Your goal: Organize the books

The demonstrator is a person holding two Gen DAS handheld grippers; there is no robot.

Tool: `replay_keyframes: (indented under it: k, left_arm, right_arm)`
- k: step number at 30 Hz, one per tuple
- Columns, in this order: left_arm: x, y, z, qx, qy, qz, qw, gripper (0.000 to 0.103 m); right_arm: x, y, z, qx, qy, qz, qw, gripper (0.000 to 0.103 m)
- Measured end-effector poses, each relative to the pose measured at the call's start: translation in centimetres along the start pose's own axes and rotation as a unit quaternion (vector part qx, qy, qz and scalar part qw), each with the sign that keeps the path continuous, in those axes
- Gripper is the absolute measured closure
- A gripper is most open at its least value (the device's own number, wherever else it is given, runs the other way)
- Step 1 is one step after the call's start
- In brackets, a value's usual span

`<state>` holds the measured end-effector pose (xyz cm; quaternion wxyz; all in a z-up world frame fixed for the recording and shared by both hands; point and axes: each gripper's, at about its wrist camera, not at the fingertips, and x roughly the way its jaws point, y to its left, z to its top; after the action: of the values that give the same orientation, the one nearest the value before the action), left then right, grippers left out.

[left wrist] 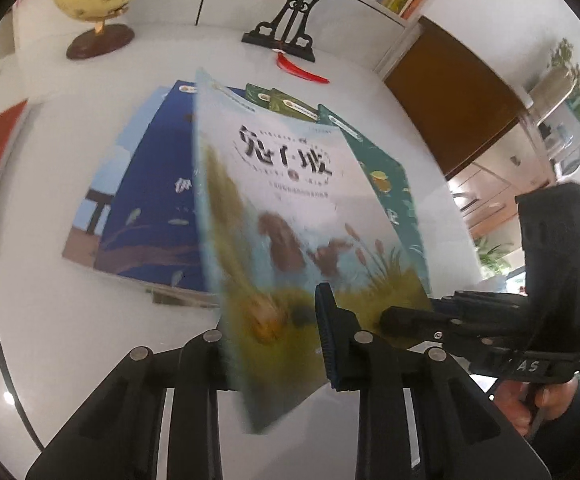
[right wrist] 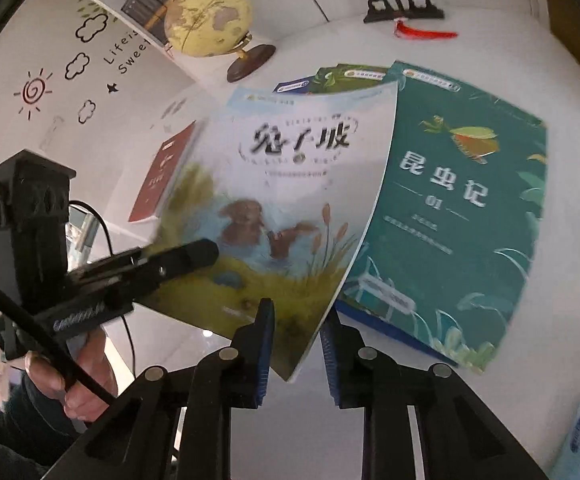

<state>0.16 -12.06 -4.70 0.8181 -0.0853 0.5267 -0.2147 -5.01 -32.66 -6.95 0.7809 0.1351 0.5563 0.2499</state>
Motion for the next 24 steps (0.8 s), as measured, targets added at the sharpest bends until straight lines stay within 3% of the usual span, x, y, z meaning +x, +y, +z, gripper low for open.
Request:
replay_keyframes:
  k: [3, 7, 10, 12, 14, 18, 24]
  left_arm:
    - [0.1, 0.1, 0.5, 0.001, -0.011, 0.005, 0.9999, 0.08]
    - [-0.8, -1.0, 0.7, 0.036, -0.039, 0.047, 0.9975, 0.081]
    - [-1.5, -2.4, 0.8, 0.085, -0.057, 0.089, 0.9907, 0.081]
    - [-2.0, -2.5, 1.0, 0.099, -0.063, 0.098, 0.9883, 0.081]
    - [-2.9, -1.7, 1.4, 0.099, -0.071, 0.097, 0.9879, 0.081]
    - [-5.0, 0.8, 1.9, 0.089, -0.081, 0.076, 0.9898, 0.081]
    - [-9.4, 5.4, 2.4, 0.097, -0.115, 0.104, 0.9831, 0.081]
  right_arm:
    - [0.3, -0.4, 0.6, 0.011, -0.008, 0.015, 1.0, 0.081]
    - [0.0, 0.9, 1.2, -0.021, -0.025, -0.004, 0.999, 0.081]
    - [0.3, 2.9, 1.9, -0.057, -0.031, -0.026, 0.998, 0.081]
    - [0.2, 4.1, 2.3, -0.081, -0.038, -0.044, 0.995, 0.081]
    - [0.0, 5.1, 2.9, -0.094, -0.042, -0.054, 0.993, 0.081]
    - [-0.5, 6.6, 4.4, -0.09, -0.054, -0.035, 0.994, 0.081]
    - [1.4, 12.5, 6.3, -0.13, -0.074, -0.048, 0.988, 0.081]
